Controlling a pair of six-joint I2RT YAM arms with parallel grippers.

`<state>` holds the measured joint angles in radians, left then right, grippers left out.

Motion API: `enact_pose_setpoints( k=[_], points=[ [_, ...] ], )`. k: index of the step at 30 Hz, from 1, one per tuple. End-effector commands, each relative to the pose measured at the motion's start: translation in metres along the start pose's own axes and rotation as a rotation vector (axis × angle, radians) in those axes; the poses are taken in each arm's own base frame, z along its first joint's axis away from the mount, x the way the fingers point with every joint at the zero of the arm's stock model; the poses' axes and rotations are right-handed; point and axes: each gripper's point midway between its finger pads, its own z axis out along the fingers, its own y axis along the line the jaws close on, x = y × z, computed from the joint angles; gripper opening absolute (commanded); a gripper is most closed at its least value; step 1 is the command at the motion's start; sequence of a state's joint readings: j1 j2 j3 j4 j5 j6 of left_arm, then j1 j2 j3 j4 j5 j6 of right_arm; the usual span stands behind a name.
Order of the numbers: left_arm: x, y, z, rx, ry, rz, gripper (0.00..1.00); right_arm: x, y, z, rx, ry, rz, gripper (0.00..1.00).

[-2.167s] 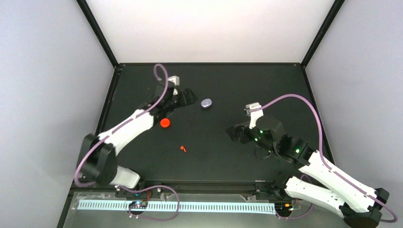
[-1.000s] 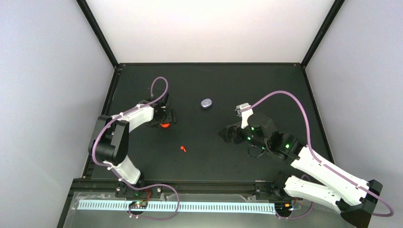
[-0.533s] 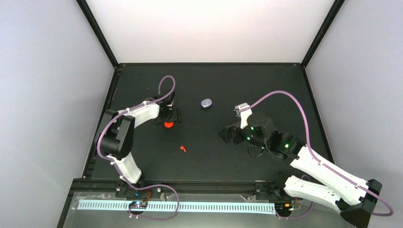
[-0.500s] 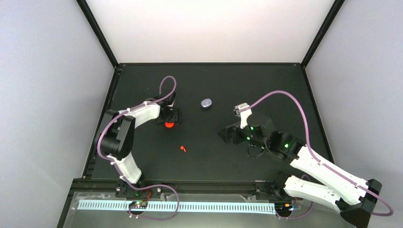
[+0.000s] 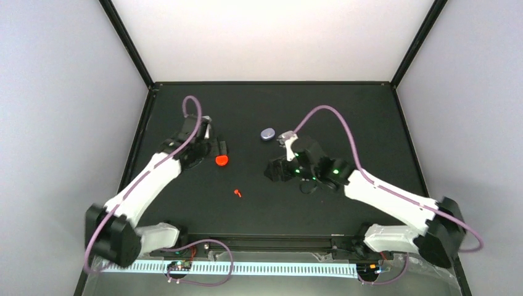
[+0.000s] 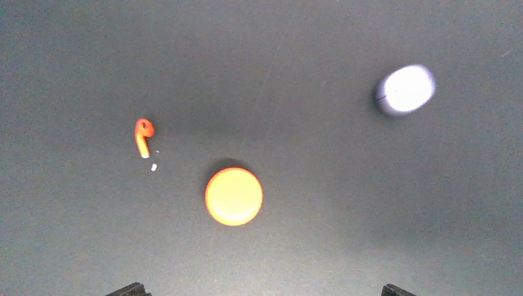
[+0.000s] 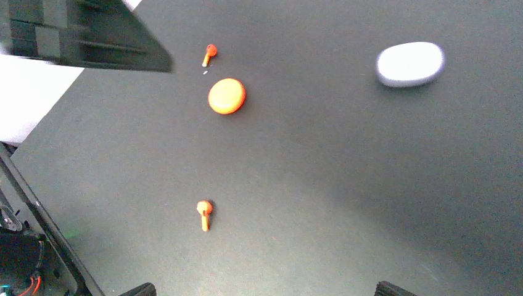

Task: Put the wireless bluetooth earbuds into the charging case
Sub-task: Pick up the charging case at the center of the board.

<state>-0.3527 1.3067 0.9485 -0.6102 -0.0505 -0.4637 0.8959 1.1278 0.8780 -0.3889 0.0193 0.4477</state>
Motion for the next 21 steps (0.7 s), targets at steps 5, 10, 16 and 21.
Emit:
enact_pose_setpoints(
  k=[5,10,16,21],
  points=[
    [0.013,0.024,-0.123,0.100,-0.303,-0.064,0.99,-0.032,0.042,0.101,-0.113,0.035,-0.072,0.90],
    [0.018,0.033,-0.167,0.164,-0.469,-0.080,0.99,-0.028,0.048,0.172,-0.054,0.099,-0.101,0.88],
    [0.030,0.045,-0.176,0.138,-0.488,-0.071,0.99,-0.035,0.056,0.219,0.008,0.104,-0.131,0.86],
    [0.031,0.044,-0.180,0.157,-0.512,-0.063,0.99,-0.027,0.063,0.251,0.037,0.158,-0.169,0.86]
  ],
)
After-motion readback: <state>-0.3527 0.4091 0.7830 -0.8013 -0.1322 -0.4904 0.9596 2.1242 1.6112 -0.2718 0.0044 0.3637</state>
